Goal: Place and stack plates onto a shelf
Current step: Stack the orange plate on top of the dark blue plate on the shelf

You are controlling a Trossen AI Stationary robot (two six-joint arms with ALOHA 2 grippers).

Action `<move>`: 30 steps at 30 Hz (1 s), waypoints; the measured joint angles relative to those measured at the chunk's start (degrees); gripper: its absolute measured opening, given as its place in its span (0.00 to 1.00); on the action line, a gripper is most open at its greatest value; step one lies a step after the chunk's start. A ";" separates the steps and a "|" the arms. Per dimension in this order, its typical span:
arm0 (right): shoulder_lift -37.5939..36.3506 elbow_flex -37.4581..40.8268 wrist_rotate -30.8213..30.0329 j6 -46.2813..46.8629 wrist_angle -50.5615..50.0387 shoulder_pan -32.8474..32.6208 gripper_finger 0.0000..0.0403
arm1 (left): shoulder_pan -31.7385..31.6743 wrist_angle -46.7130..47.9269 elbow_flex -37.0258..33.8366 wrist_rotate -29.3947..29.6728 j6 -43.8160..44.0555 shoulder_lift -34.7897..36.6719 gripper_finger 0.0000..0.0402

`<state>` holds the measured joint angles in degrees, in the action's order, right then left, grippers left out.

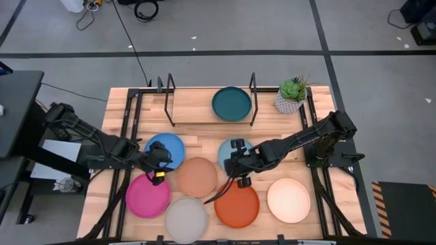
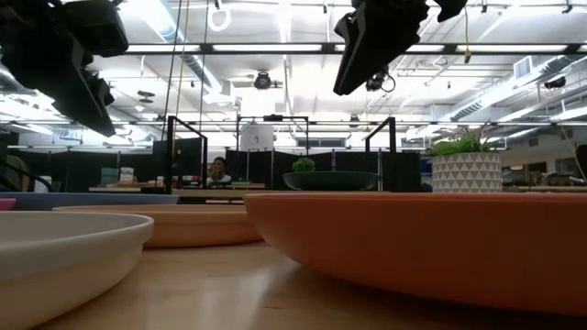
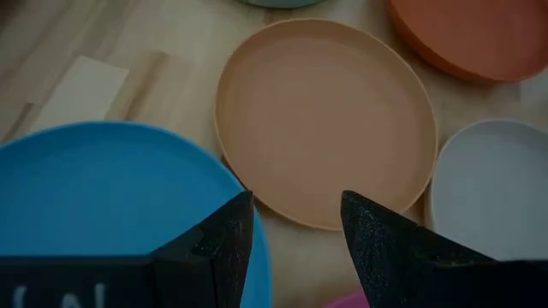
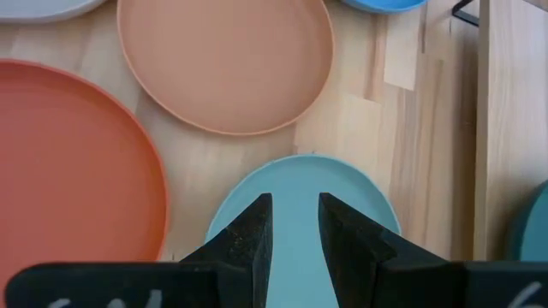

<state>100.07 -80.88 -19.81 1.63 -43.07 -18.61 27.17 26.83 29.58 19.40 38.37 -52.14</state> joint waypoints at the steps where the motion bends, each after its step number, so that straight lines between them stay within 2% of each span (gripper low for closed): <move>1: -0.01 0.00 0.00 0.00 0.09 0.00 0.26 | 0.30 0.04 0.00 0.04 0.06 0.00 0.46; 10: 0.00 0.00 0.02 1.44 0.78 0.00 0.26 | 2.75 -0.26 0.00 0.15 1.85 0.00 0.46; 17: 0.02 0.00 2.99 5.74 -0.76 -0.07 0.26 | 3.09 -0.24 0.00 0.55 1.84 0.02 0.46; 23: 0.07 4.14 4.45 8.77 -0.96 -0.13 0.33 | 3.09 -0.25 0.00 1.78 1.05 0.00 0.46; 26: 0.15 6.52 7.56 10.41 -1.51 -0.28 0.39 | 3.07 -0.26 -0.02 1.83 0.22 0.00 0.46; 30: 0.15 6.67 11.62 17.53 -5.90 -2.04 0.44 | 3.02 -0.31 -0.02 1.86 -1.33 0.00 0.46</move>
<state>100.22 -74.22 -8.19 19.16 -48.97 -20.65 30.19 26.53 29.56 21.26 37.04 -52.14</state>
